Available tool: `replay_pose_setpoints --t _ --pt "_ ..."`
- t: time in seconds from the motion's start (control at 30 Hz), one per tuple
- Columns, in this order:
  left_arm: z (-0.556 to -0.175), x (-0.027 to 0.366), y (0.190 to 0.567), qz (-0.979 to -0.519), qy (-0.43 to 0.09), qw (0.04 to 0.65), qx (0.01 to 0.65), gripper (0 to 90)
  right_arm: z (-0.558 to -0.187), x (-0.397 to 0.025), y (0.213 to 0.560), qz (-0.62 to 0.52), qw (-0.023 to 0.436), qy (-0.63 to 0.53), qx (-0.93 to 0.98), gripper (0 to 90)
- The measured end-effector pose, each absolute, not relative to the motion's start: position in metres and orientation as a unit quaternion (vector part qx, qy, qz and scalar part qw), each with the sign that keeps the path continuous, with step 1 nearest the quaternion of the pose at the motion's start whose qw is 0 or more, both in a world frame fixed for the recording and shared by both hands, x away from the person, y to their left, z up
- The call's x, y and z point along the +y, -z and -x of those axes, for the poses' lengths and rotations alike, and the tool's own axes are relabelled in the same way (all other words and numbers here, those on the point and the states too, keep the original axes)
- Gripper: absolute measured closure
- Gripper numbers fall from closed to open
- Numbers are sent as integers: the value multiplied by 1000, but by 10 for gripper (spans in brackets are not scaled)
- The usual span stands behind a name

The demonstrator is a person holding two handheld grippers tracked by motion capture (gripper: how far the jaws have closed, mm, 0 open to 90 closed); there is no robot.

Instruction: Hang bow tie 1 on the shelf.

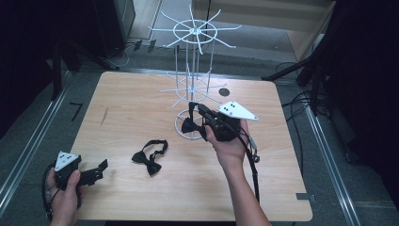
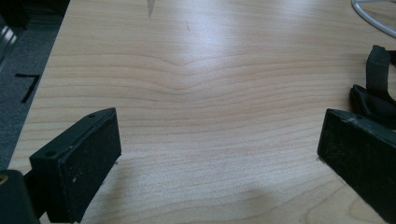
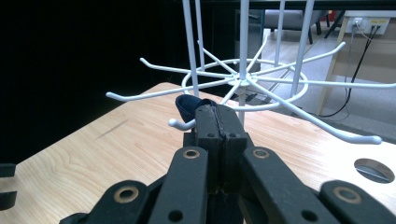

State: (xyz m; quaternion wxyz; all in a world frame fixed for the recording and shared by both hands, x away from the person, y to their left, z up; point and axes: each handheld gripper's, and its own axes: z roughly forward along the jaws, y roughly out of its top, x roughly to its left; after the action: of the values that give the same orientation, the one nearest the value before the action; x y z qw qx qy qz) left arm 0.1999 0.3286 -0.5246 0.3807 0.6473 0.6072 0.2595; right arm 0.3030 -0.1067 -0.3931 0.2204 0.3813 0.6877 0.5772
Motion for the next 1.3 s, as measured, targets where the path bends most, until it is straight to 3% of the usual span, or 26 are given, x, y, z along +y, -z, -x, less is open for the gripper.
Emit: replay_pose_setpoints --t 0.47,0.6,0.83,0.93,1.07,1.3 --pt "-199 328 524 -648 -261 380 606 0 -313 -104 405 -397 222 -574 681 890" --pt "-199 328 524 -648 -261 380 606 0 -311 -106 408 -401 220 -575 678 819" --pt "-200 329 524 -649 -260 379 606 0 -303 -113 413 -413 225 -577 668 587" --pt "-200 329 524 -649 -260 379 606 0 -300 -115 415 -414 221 -580 666 541" --pt "-200 328 524 -649 -260 379 607 0 -289 -119 423 -418 221 -576 667 412" --pt "-199 328 524 -649 -262 379 605 0 -278 -126 442 -436 212 -561 671 336"
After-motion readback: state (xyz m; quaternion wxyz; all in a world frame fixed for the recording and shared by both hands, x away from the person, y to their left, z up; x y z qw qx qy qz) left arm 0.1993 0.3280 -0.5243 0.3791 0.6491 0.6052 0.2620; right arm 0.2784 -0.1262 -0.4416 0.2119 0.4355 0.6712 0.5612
